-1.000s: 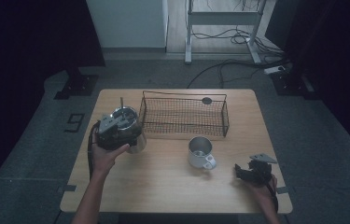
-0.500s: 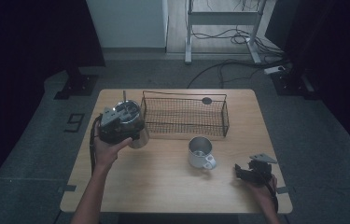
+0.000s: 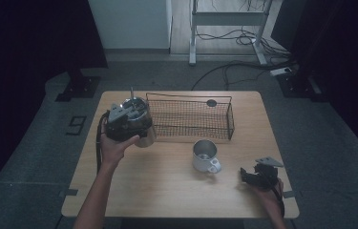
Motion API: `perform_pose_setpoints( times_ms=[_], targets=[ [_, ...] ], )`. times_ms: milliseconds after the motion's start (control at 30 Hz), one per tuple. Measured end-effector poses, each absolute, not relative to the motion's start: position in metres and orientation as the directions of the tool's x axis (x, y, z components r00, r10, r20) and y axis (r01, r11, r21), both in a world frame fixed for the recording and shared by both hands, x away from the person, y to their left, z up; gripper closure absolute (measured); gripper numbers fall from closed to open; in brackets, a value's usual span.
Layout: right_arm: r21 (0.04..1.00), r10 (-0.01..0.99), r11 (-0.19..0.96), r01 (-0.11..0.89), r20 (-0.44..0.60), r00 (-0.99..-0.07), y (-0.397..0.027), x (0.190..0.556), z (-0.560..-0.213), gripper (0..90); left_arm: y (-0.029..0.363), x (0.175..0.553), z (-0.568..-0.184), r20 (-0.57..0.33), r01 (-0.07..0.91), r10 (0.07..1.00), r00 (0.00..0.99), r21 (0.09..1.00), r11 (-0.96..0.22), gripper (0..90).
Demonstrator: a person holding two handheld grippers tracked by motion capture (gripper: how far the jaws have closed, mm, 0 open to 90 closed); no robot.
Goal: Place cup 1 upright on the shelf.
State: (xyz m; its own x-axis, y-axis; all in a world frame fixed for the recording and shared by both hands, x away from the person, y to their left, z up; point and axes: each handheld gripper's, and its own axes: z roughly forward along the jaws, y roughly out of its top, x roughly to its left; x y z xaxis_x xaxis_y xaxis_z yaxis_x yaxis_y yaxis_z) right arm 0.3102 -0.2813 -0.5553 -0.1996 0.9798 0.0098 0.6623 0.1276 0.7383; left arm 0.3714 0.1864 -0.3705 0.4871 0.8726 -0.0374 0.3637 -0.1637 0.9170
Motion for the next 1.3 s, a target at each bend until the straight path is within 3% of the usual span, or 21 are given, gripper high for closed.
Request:
perform_pose_setpoints(
  times_ms=[1300],
  targets=[
    [0.741, 0.981, 0.121, 0.661, 0.011, -0.192, -0.280, 0.311, -0.555, 14.2, 0.150, 0.415, -0.358, -0.052, 0.365, 0.862, 0.504, 0.917, -0.158, 4.2]
  ],
)
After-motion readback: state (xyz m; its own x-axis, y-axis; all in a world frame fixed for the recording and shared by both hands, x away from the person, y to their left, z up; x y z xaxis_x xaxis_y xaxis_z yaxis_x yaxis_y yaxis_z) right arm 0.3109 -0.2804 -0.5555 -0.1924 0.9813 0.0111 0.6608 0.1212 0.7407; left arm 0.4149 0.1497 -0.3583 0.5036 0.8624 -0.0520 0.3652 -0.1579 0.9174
